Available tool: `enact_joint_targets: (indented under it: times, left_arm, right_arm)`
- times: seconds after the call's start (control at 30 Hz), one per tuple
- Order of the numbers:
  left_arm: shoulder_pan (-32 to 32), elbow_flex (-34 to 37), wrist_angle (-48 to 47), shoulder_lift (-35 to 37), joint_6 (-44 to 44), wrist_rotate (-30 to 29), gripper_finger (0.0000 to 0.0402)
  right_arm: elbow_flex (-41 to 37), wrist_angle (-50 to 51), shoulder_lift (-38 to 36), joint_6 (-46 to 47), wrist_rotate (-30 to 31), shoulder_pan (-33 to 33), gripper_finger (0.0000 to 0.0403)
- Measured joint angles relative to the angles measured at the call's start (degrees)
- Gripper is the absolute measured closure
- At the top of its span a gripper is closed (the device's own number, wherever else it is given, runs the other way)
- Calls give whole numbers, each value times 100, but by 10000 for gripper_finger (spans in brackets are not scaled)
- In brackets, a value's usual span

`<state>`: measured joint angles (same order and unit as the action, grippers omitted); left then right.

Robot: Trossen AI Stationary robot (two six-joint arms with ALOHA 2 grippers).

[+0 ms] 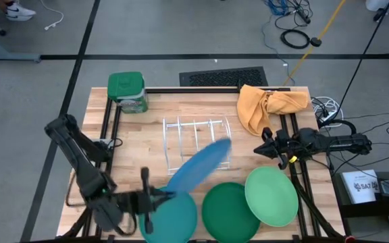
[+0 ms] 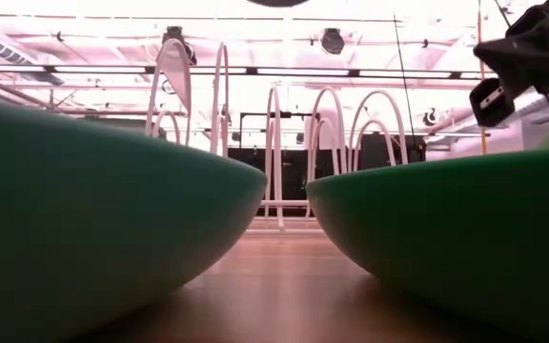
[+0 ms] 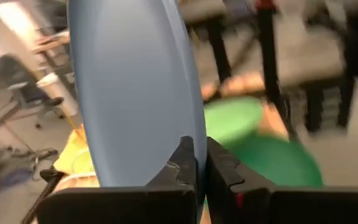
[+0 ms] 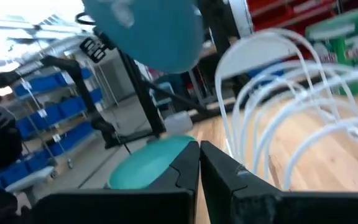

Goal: Sort dishes
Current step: Put the blue plate into the dish rack

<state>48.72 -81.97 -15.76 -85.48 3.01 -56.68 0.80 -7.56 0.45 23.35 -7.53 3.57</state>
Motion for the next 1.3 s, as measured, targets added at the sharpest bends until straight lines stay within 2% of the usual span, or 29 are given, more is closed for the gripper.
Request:
enact_joint_targets:
  times: [0.2, 0.3, 0.43, 0.63, 0.73, 0.83, 1.0, 1.13, 1.3]
  left_arm:
    - [-457, -4, 1521, 287, 677, -21, 398]
    - [-648, -4, 1469, 420, 1316, -35, 398]
    - [-811, -4, 1129, 529, 1928, -346, 398]
    - [-1250, -4, 1184, 511, 2081, -338, 398]
    - [-1639, -4, 1184, 380, 2466, 3, 398]
    - [-2030, -4, 1204, 182, 2824, 430, 398]
    - [-2478, -4, 1657, -165, 3125, 785, 398]
    - [-2699, -4, 2161, -432, 3277, 1002, 398]
    - [-2855, -2, 2106, -695, 3663, 973, 399]
  right_arm:
    - [0, -1531, 0, -12, 0, 0, 394]
    - [0, -2396, -2, -237, 2, 2, 394]
    - [0, -3184, -2, -890, 0, 2, 394]
    - [0, -3775, 0, -1785, 180, 1, 394]
    - [0, -4058, 0, -2326, 197, 1, 394]
    - [0, -4475, -2, -2567, 585, 1, 394]
    - [11, -4874, -2, -2697, 1285, 2, 394]
    - [90, -4833, -2, -3116, 1361, 1, 394]
    - [172, -4834, -2, -3498, 1368, 2, 394]
